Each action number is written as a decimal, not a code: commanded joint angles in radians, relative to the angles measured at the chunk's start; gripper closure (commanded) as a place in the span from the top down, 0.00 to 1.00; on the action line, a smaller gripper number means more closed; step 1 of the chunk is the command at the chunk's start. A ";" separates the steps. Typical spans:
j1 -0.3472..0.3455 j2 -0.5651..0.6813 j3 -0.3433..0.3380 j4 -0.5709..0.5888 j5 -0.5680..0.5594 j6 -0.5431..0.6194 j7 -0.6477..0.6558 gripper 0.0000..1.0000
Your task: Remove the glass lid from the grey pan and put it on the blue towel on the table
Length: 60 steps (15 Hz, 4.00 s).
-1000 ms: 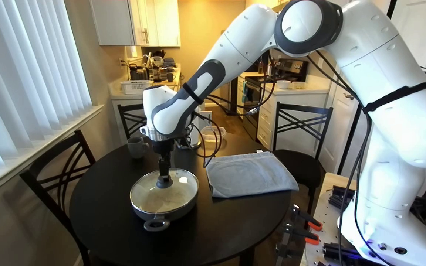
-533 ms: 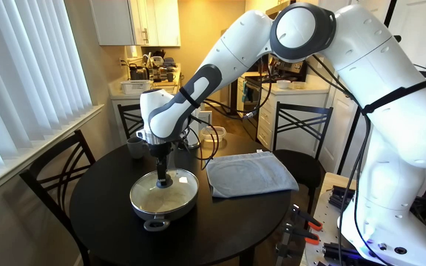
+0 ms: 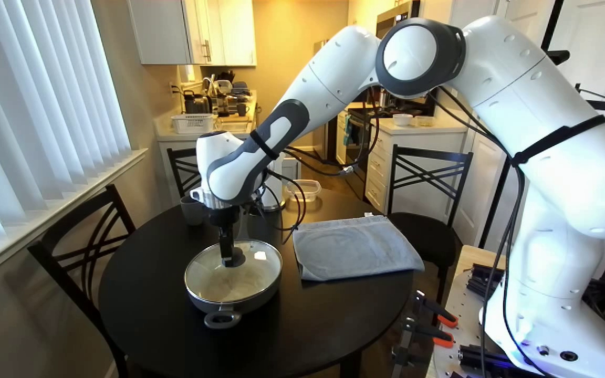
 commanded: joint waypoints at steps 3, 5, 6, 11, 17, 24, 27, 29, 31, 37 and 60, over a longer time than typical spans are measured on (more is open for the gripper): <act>-0.015 -0.005 0.005 0.005 0.005 -0.020 -0.024 1.00; -0.015 -0.003 0.006 0.006 0.004 -0.022 -0.029 0.74; -0.015 -0.003 0.006 0.007 0.004 -0.022 -0.028 0.67; -0.013 -0.022 0.003 -0.009 0.003 -0.020 -0.014 0.35; -0.016 -0.031 0.003 -0.021 0.005 -0.013 -0.014 0.33; 0.040 -0.129 -0.010 -0.108 -0.036 -0.024 0.042 0.33; 0.065 -0.165 -0.011 -0.143 -0.051 -0.028 0.053 0.33; 0.078 -0.185 -0.015 -0.163 -0.052 -0.030 0.069 0.33; 0.073 -0.206 -0.015 -0.190 -0.041 -0.023 0.080 0.33; -0.014 -0.310 -0.036 -0.380 0.020 0.083 0.124 0.33; -0.205 -0.658 -0.174 -1.009 0.346 0.473 0.419 0.33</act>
